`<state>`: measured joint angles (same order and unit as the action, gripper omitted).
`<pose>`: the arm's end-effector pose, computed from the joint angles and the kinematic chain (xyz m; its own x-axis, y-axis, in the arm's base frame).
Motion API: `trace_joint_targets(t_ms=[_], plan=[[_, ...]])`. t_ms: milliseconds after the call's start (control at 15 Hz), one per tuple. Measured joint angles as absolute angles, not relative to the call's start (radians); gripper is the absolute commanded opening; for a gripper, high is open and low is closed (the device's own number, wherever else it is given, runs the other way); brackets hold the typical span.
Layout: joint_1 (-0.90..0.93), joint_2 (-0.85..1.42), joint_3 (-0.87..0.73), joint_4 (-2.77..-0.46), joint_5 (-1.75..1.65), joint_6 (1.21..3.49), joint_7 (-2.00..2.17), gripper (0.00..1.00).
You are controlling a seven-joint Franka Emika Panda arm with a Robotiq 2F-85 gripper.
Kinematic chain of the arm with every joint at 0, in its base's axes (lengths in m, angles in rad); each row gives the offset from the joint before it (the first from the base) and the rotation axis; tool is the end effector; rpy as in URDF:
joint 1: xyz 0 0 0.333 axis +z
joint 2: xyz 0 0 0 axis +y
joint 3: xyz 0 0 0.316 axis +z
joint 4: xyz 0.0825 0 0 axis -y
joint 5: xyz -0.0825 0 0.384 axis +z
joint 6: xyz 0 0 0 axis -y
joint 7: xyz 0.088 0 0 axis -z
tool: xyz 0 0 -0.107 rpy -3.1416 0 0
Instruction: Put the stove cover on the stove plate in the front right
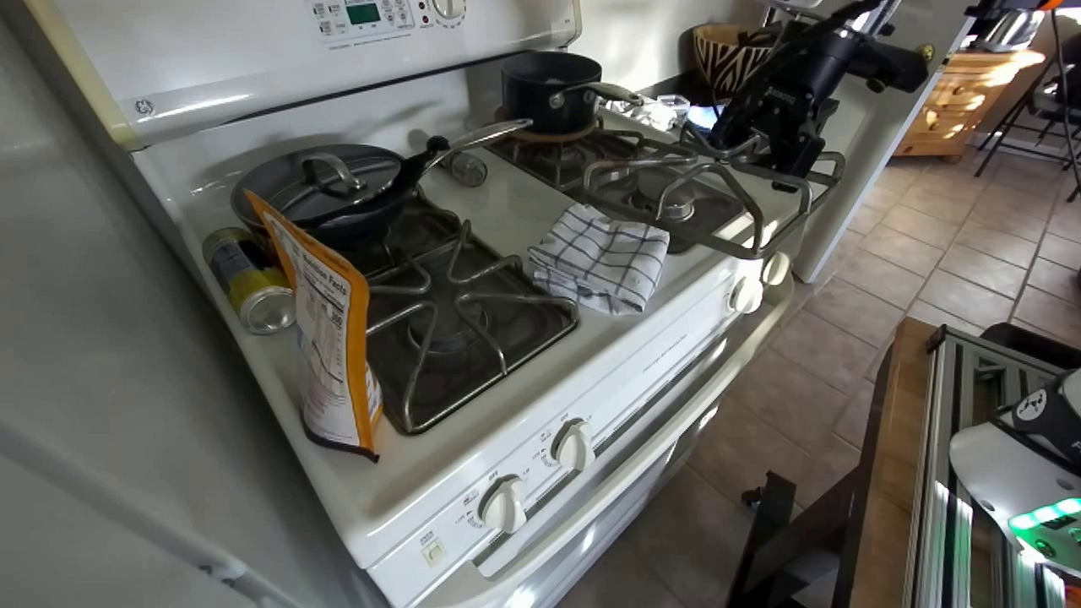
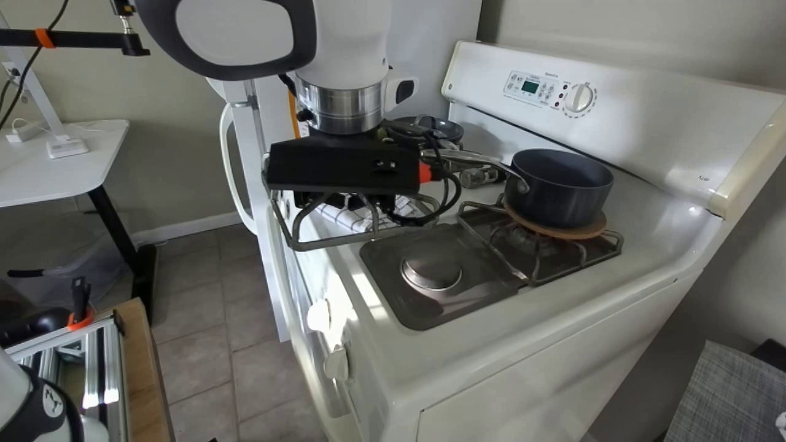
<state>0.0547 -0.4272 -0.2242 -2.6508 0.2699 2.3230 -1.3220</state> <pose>0.3939 -0.0596 0.3863 0.5251 0.7956 0.3021 0.8382 -0.5450 -0.0218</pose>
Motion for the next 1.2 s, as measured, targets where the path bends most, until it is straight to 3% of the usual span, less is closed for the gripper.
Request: trace_joint_targets(t_ms=[600,1200], plan=[[0.002,-0.346,-0.359,-2.632,0.317,2.323,-1.481,0.00],[-0.025,-0.290,-0.358,-2.621,0.345,2.413,-1.485,0.00]])
